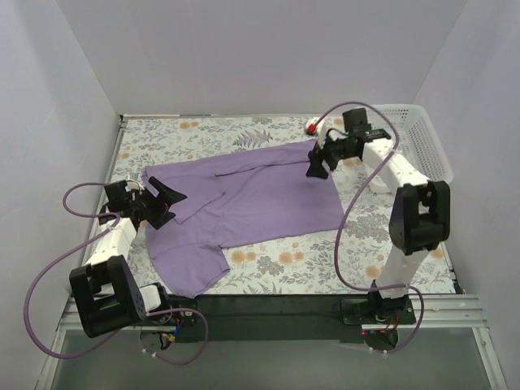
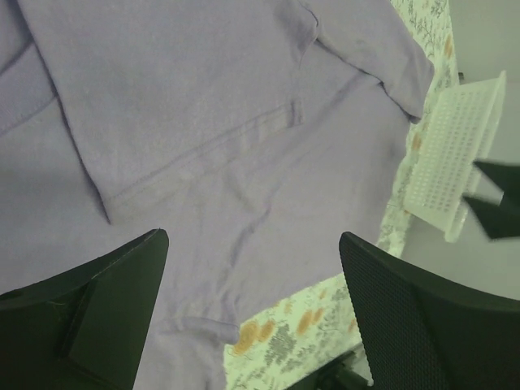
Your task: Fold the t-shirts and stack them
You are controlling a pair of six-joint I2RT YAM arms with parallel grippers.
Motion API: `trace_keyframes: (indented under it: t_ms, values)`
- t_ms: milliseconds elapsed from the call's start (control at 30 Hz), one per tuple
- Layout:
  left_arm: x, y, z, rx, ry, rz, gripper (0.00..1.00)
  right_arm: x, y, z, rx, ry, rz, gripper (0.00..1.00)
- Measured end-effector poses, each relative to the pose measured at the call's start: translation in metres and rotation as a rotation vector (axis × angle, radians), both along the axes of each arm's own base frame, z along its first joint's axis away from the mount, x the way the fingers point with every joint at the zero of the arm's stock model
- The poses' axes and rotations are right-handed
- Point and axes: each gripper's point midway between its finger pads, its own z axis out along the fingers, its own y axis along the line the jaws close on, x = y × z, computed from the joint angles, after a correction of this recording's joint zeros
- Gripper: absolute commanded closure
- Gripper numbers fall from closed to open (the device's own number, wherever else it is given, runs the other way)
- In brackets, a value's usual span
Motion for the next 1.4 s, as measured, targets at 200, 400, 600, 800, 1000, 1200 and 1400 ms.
trace_keyframes:
  t_ms: [200, 400, 600, 800, 1000, 1200, 1400]
  values:
    - [-0.012, 0.001, 0.026, -0.008, 0.041, 0.047, 0.18, -0.248, 0.114, -0.025, -0.037, -0.182, 0.89, 0.15]
    - [-0.022, 0.007, 0.122, 0.153, -0.255, 0.061, 0.22, -0.379, 0.157, -0.054, -0.054, -0.252, 1.341, 0.21]
    - [-0.038, 0.006, 0.119, 0.147, -0.225, 0.098, 0.21, -0.384, 0.253, -0.048, -0.078, -0.434, 1.329, 0.23]
    - [-0.047, 0.009, 0.102, 0.133, -0.116, 0.148, 0.21, -0.393, 0.307, -0.075, -0.128, -0.492, 1.26, 0.25]
    - [-0.048, 0.012, 0.101, 0.151, -0.078, 0.182, 0.22, -0.377, 0.321, -0.099, -0.207, -0.486, 1.152, 0.37]
    - [-0.049, 0.012, 0.104, 0.191, -0.073, 0.187, 0.26, -0.364, 0.332, -0.106, -0.226, -0.495, 1.074, 0.73]
    - [-0.051, 0.009, 0.101, 0.217, -0.06, 0.176, 0.29, -0.367, 0.332, -0.111, -0.198, -0.415, 1.042, 0.99]
